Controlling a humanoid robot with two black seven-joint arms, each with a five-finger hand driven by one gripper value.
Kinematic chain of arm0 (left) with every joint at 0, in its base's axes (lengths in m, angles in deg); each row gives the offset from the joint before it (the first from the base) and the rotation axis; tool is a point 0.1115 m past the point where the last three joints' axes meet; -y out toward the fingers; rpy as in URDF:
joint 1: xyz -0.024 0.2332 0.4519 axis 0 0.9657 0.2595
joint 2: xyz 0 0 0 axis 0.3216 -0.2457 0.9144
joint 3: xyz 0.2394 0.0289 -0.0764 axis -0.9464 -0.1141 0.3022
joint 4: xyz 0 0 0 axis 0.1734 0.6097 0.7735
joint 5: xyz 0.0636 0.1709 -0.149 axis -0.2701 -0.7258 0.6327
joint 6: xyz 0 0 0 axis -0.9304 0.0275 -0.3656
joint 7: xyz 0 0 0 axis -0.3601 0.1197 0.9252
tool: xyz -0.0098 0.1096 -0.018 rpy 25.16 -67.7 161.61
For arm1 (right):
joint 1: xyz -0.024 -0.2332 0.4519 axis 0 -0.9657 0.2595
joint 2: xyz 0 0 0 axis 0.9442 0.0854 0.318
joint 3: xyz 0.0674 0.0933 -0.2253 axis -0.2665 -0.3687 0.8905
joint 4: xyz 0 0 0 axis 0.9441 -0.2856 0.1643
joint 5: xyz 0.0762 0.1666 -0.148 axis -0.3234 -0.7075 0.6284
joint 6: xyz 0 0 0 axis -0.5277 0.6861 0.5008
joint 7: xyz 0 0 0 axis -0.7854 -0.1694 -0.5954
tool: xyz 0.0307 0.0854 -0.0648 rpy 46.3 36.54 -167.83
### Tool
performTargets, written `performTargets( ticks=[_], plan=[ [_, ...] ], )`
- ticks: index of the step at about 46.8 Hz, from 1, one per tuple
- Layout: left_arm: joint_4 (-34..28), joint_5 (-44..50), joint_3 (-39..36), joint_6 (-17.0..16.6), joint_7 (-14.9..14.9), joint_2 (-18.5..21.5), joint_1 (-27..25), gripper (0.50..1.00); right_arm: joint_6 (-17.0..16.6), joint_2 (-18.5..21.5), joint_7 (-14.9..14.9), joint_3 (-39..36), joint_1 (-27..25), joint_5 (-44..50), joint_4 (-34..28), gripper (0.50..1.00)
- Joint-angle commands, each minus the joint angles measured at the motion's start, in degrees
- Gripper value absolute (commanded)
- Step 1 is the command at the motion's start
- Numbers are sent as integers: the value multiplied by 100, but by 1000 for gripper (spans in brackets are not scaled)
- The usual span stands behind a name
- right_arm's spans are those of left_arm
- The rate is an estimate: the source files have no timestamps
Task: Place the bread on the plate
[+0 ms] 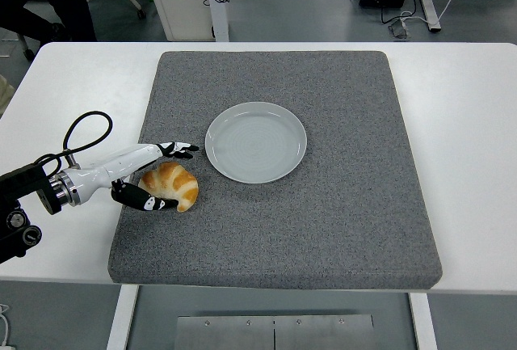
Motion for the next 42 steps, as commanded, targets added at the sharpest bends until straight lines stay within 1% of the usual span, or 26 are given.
performTargets(
  ticks=[1,3,4,8,9,14,20,26,35,42],
  plan=[
    [4,-1,0,1,-9,0,0,722,-1,0,7,0,0,0,0,1000],
    [4,-1,0,1,-9,0,0,695,-1,0,-2,0,0,0,0,1000],
    [4,-1,0,1,-9,0,0,674,-1,0,-2,0,0,0,0,1000],
    [4,0,0,1,-9,0,0,545,-1,0,-2,0,0,0,0,1000],
    [4,-1,0,1,-18,0,0,500,-1,0,-2,0,0,0,0,1000],
    [4,17,0,10,-35,0,-26,500,-1,0,7,0,0,0,0,1000],
    [-4,52,0,19,-307,17,-79,500,-1,0,7,0,0,0,0,1000],
    [-13,61,36,19,-360,96,-131,500,-1,0,-2,0,0,0,0,1000],
    [-22,96,36,54,-360,316,-483,500,-1,0,-2,0,0,0,0,1000],
    [-22,184,18,151,-360,413,-948,500,-1,0,-2,0,0,0,0,1000]
  ],
)
